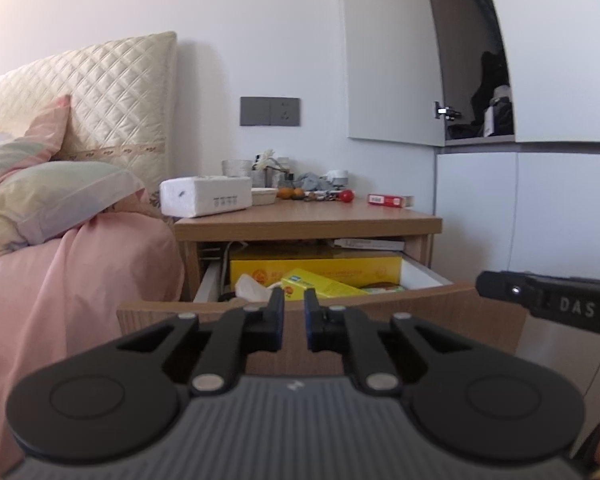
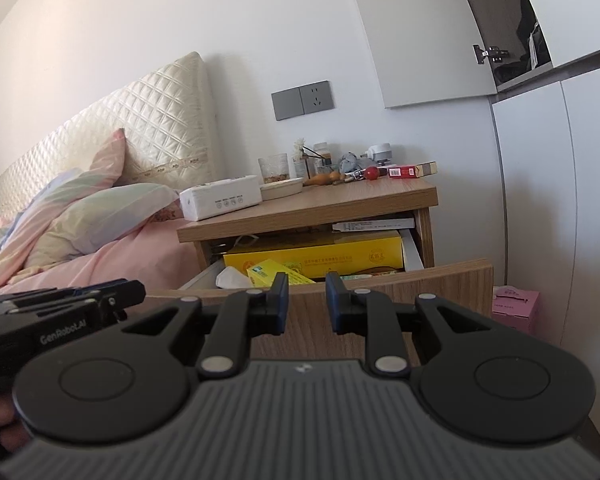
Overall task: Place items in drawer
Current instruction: 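Push the drawer front into the nightstand with the left tool while the right tool pushes too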
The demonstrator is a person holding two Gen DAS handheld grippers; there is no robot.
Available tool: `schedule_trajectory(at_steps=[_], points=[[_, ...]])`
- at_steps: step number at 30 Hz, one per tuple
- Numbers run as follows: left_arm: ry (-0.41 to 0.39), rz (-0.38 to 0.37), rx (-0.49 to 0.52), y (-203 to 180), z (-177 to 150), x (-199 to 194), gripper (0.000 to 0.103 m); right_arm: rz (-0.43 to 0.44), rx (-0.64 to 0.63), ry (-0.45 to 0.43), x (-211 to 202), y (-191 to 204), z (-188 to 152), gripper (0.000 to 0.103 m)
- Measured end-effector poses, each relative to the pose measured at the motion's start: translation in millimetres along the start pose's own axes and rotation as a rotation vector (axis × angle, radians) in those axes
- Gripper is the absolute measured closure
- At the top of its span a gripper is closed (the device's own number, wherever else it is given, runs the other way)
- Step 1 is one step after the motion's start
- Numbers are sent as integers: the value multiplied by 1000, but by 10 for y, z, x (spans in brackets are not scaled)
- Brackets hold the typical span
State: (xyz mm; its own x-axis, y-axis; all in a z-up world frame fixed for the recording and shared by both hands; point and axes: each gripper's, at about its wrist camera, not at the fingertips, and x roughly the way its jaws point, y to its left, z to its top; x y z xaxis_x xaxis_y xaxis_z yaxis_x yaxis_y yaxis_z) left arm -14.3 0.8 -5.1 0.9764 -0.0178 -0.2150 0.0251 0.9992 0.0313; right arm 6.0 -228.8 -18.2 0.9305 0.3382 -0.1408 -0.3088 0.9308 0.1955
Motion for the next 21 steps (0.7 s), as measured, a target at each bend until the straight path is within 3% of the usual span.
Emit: schedule_trajectory(at_steps=[8, 13, 21], points=[[29, 32, 9, 11, -24, 96, 94, -15, -47, 21, 34, 15, -33, 80], [38, 56, 17, -8, -38, 124, 95, -29, -57, 25, 67, 26, -48, 90], [55, 80, 23, -12, -68, 174, 102, -59, -59, 54, 180, 44, -92, 95]])
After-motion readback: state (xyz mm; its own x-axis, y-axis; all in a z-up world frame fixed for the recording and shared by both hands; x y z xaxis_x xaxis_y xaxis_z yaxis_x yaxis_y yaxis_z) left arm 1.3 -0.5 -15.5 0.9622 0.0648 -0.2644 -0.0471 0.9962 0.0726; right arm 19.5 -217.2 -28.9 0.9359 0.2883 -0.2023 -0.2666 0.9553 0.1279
